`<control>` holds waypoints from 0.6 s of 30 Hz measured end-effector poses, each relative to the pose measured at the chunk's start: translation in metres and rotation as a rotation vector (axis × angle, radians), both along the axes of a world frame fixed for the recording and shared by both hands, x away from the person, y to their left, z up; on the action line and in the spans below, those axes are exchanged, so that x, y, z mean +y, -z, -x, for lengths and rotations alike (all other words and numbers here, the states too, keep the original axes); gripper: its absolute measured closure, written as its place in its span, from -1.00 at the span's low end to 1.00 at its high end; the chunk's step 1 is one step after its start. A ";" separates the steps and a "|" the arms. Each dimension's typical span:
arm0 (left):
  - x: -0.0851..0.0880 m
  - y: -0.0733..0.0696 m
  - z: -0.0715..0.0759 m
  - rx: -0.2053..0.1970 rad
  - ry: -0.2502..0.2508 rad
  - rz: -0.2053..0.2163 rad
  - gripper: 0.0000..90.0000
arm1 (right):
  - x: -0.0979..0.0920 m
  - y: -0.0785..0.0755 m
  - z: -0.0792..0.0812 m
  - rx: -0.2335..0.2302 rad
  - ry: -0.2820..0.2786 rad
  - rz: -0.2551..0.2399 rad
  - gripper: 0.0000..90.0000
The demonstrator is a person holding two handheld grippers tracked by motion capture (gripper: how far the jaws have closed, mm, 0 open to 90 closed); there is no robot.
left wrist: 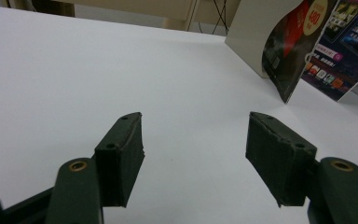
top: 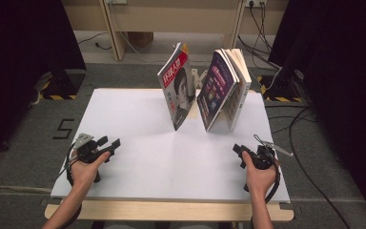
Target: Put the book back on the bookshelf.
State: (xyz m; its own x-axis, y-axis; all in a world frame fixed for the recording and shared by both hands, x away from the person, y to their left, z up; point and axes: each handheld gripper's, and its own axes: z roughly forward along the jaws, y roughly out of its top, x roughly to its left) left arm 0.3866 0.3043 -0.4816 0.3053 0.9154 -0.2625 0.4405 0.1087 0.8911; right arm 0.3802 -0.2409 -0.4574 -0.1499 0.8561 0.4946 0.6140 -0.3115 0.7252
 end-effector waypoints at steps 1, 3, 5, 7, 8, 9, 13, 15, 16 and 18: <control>0.001 0.002 0.001 0.004 -0.003 -0.004 -0.20 | 0.000 0.000 0.000 -0.001 0.000 0.001 0.35; 0.003 0.005 0.003 0.010 -0.006 -0.007 -0.20 | 0.001 0.001 0.000 0.001 0.002 -0.002 0.35; 0.005 0.008 0.005 0.009 -0.007 -0.015 -0.20 | 0.001 0.001 0.000 0.002 0.002 -0.001 0.34; 0.006 0.010 0.006 0.010 -0.009 -0.012 -0.20 | 0.000 0.002 0.000 -0.002 0.001 0.006 0.34; 0.006 0.011 0.007 0.012 -0.009 -0.016 -0.20 | 0.000 0.002 0.000 0.000 0.000 0.005 0.34; 0.006 0.012 0.008 0.010 -0.009 -0.020 -0.20 | 0.000 0.002 -0.001 -0.001 -0.002 0.005 0.34; 0.006 0.014 0.009 0.006 -0.011 -0.029 -0.20 | 0.001 0.001 0.000 0.004 0.000 0.002 0.34; 0.006 0.015 0.010 0.005 -0.011 -0.030 -0.21 | 0.000 0.001 0.000 0.000 0.000 0.004 0.34; 0.006 0.015 0.010 0.005 -0.011 -0.031 -0.21 | 0.000 0.001 0.000 0.001 0.000 0.003 0.34; 0.006 0.015 0.010 0.004 -0.013 -0.030 -0.21 | 0.000 0.001 0.000 -0.005 -0.002 0.009 0.33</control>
